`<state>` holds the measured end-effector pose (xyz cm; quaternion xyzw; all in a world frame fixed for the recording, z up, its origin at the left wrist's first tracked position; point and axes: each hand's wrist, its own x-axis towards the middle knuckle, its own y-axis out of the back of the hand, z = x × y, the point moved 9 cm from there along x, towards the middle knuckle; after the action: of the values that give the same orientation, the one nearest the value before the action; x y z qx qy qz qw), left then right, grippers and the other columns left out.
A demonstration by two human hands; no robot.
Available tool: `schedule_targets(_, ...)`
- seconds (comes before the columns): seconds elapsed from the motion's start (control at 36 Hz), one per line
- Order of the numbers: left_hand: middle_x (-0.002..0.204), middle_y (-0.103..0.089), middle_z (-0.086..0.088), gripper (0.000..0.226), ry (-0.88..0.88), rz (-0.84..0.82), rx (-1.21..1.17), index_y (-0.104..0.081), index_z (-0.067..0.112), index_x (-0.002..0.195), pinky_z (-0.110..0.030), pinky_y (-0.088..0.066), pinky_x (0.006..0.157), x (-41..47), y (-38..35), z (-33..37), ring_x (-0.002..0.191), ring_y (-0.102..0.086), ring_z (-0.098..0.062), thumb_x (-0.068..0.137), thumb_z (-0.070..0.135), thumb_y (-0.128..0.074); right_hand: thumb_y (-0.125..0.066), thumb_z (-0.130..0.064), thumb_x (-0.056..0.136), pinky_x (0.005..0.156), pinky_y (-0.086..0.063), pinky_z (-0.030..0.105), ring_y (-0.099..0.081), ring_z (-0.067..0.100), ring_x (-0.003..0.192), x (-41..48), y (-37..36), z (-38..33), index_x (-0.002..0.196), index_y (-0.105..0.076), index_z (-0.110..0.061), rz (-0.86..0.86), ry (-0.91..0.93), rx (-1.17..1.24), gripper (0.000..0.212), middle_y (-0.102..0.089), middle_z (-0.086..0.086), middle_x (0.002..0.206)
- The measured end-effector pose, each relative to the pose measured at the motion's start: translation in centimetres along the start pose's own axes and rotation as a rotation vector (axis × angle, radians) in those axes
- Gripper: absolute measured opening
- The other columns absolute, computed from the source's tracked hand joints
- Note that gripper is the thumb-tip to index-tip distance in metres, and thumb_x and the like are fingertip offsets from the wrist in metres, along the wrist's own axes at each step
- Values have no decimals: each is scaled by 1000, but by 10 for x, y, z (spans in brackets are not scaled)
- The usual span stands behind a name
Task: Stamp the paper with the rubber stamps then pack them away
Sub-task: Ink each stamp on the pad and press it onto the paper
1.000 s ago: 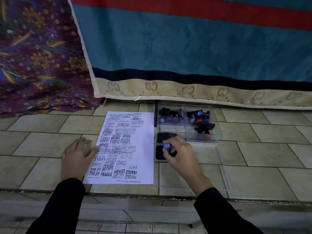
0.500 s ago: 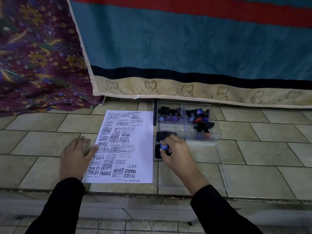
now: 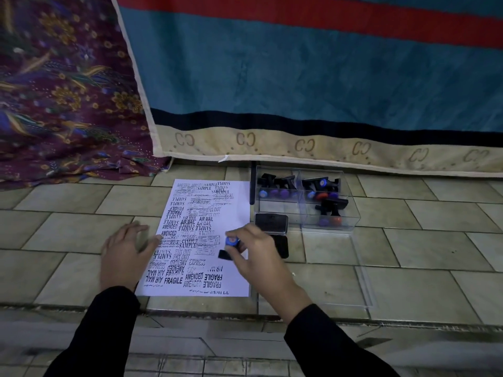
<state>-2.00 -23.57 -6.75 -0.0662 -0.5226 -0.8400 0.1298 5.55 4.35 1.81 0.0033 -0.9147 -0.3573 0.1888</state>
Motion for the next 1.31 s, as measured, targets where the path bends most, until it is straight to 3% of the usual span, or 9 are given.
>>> schedule_targets(0.25, 131, -58, -8, 47, -19, -3, -20, -64, 17, 113, -48, -35, 108, 1, -2, -2, 121, -52, -30, 84, 53, -61, -57, -17, 92, 74, -50, 24, -58, 13, 72, 7, -32, -2, 108, -63, -11, -115, 1, -15, 18, -55, 1, 98)
schedule_targets(0.42, 133, -57, -5, 39, -4, -2, 1, -63, 20, 115, -47, -34, 107, 1, -2, -4, 122, -50, -29, 86, 47, -68, -57, -17, 92, 76, -52, 32, -60, 18, 80, 9, -37, -7, 110, -63, -10, -145, 24, -31, 20, -55, 3, 101)
schedule_targets(0.61, 133, -58, -6, 40, 3, 0, -1, -64, 18, 114, -48, -36, 106, 0, 0, -1, 121, -51, -30, 86, 46, -69, -57, -17, 92, 76, -50, 30, -59, 21, 83, 11, -44, -8, 113, -62, -10, -189, 28, -46, 23, -55, 5, 105)
schedule_targets(0.75, 133, -58, -7, 40, 5, -6, 2, -64, 16, 114, -47, -37, 107, 0, 2, 1, 121, -52, -31, 86, 44, -70, -56, -17, 92, 75, -53, 37, -60, 24, 85, 8, -48, -9, 112, -62, -12, -210, 25, -82, 22, -54, 4, 104)
schedule_targets(1.08, 136, -56, -8, 42, 2, -32, 24, -63, 13, 118, -43, -29, 109, -3, 2, 6, 126, -49, -28, 88, 41, -67, -50, -7, 90, 71, -51, 47, -57, 32, 81, 10, -50, -16, 92, -59, -3, -244, -1, -149, 9, -51, 10, 97)
schedule_targets(1.31, 138, -55, -9, 43, 12, -42, 33, -63, 14, 120, -45, -28, 111, -4, 2, 5, 128, -47, -29, 89, 43, -66, -54, -9, 91, 77, -52, 43, -59, 29, 86, 6, -46, -11, 106, -61, -7, -198, -11, -100, 16, -53, 9, 103)
